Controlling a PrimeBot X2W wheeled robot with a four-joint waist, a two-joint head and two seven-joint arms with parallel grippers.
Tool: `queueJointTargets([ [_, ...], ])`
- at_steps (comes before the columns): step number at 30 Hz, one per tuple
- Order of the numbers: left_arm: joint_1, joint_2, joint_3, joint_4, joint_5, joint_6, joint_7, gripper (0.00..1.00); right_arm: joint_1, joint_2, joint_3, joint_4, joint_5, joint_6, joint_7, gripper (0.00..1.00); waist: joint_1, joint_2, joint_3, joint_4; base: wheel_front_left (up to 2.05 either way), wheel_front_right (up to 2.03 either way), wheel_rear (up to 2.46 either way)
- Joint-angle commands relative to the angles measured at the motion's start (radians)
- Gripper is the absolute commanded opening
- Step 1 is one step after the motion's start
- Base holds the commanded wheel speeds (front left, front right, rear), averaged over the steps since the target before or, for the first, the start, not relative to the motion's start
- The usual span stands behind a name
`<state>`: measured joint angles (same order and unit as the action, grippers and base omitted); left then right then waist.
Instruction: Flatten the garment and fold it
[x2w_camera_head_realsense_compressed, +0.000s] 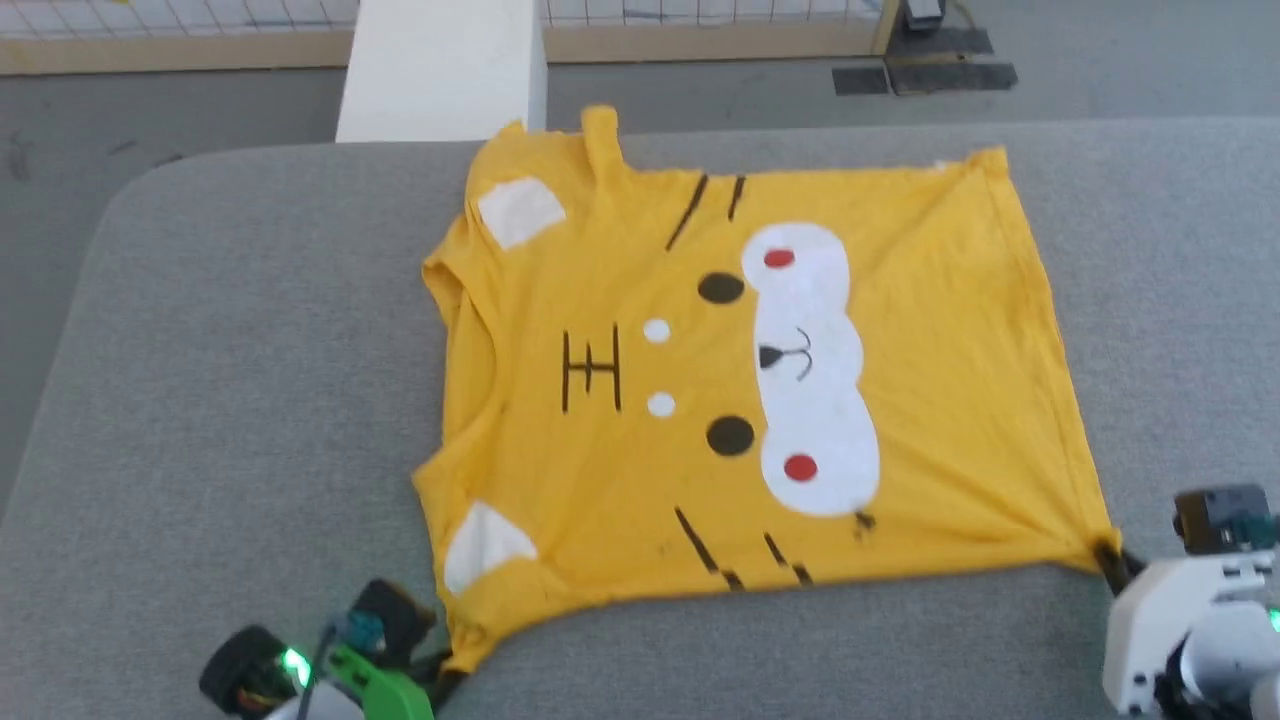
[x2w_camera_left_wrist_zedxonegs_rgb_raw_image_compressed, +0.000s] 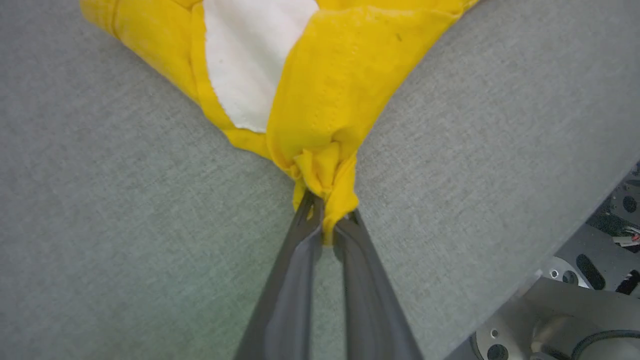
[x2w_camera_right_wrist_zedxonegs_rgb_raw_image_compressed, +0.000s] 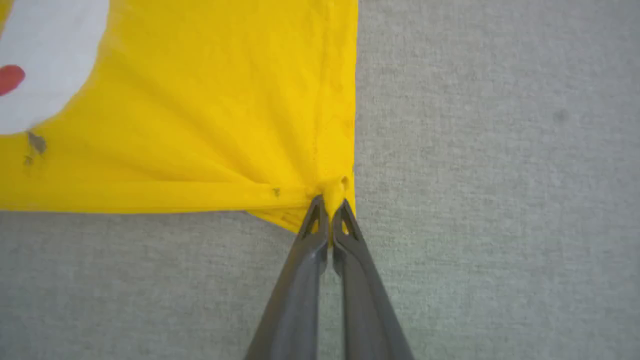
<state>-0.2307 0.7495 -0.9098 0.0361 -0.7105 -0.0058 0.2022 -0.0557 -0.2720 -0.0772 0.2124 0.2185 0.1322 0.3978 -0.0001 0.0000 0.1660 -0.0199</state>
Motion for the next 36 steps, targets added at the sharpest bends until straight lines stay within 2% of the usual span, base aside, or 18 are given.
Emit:
queueJointTargets([
  [1,0.047,0.015,-0.012,-0.011,0.005,0.018,0.010,0.00,0.040,0.012,-0.024,-0.013,-0.004,-0.002,0.020,0.00,0.0001,0.0000,-0.021,0.016,0.00,0.00,0.00],
  [5,0.103,0.023,-0.015,-0.053,0.007,0.068,-0.009,0.00,0.124,0.044,-0.066,-0.051,0.004,-0.002,0.063,0.00,0.0001,0.0000,-0.029,0.017,0.00,0.00,0.00],
  [8,0.124,0.013,-0.004,-0.078,0.029,0.111,-0.063,0.00,0.164,0.067,-0.086,-0.091,0.005,-0.002,0.045,0.00,0.0001,0.0000,-0.033,0.016,0.00,0.00,0.00],
  [13,0.118,-0.037,0.047,-0.094,0.115,0.219,-0.235,0.00,0.183,0.118,-0.112,-0.145,0.013,-0.002,-0.098,0.00,0.0001,0.0000,-0.034,0.014,0.00,0.00,0.00],
  [18,0.076,-0.095,0.085,-0.057,0.163,0.273,-0.353,0.00,0.170,0.144,-0.105,-0.157,0.005,-0.002,-0.217,0.00,0.0001,0.0000,-0.029,0.015,0.00,0.00,0.00],
  [23,-0.003,-0.134,0.114,-0.007,0.182,0.273,-0.402,0.00,0.116,0.133,-0.086,-0.148,-0.002,-0.002,-0.250,0.00,0.0001,0.0000,-0.014,0.011,0.00,0.00,0.00],
  [29,-0.112,-0.180,0.163,0.082,0.159,0.243,-0.426,0.00,-0.001,0.105,-0.057,-0.116,-0.003,-0.002,-0.223,0.00,0.0001,0.0000,0.026,0.000,0.00,0.00,0.00],
  [36,-0.235,-0.219,0.189,0.218,0.107,0.167,-0.407,0.00,-0.149,0.072,-0.049,-0.047,0.004,-0.002,-0.148,0.00,0.0001,0.0000,0.094,-0.002,0.00,0.00,0.00],
])
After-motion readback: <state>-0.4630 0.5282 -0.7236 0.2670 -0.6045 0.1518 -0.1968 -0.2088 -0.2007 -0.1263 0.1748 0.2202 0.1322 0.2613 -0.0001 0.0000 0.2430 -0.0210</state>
